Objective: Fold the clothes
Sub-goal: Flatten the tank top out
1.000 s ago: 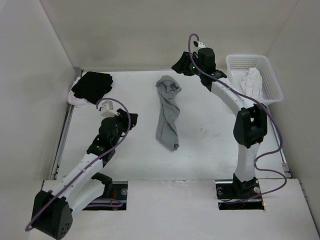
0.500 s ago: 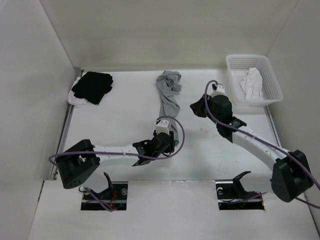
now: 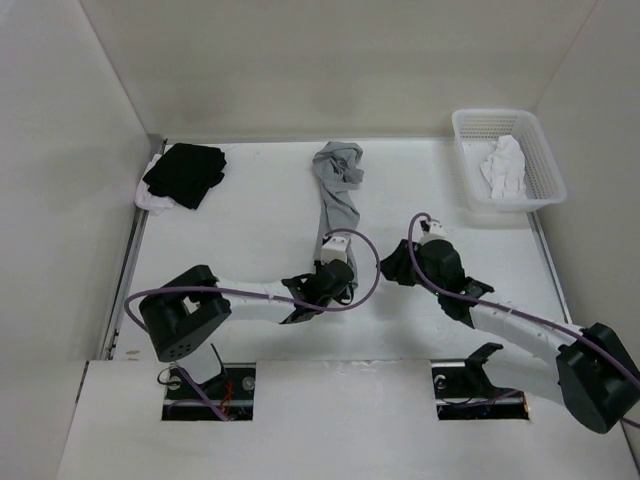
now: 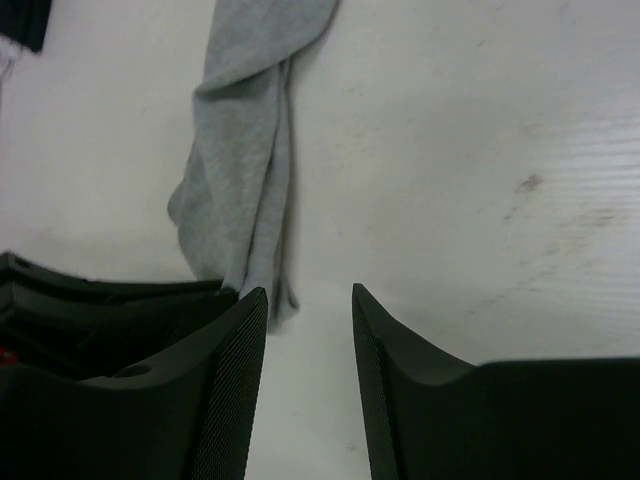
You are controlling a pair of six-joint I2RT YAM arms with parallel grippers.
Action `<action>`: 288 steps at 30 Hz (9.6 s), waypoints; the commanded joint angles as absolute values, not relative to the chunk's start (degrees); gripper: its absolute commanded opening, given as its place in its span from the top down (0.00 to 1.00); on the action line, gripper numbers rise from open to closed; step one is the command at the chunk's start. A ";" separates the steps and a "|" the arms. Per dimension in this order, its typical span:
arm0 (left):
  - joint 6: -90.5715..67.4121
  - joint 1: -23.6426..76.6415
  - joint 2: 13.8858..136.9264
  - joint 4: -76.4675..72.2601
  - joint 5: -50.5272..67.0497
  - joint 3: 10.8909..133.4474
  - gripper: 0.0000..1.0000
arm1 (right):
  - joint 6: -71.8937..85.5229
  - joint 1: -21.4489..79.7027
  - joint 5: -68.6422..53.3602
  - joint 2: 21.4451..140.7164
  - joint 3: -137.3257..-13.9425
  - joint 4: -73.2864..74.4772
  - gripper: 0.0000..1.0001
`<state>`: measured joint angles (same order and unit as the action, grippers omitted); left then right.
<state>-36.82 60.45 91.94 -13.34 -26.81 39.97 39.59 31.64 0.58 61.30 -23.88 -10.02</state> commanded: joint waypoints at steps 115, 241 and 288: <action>-47.64 16.39 39.12 8.53 -17.32 23.47 1.00 | 55.74 43.81 20.13 46.15 -14.94 -2.82 0.75; -39.73 10.77 37.61 -6.06 -18.98 77.15 1.00 | -22.22 71.67 56.61 61.33 -109.04 -1.49 0.99; -45.53 1.09 56.28 -12.13 -4.56 59.73 1.00 | 20.11 27.71 19.06 60.68 -75.56 10.03 0.98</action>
<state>-46.85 -0.73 62.67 -10.09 -1.34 69.80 17.19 24.71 15.05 68.36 -86.28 15.40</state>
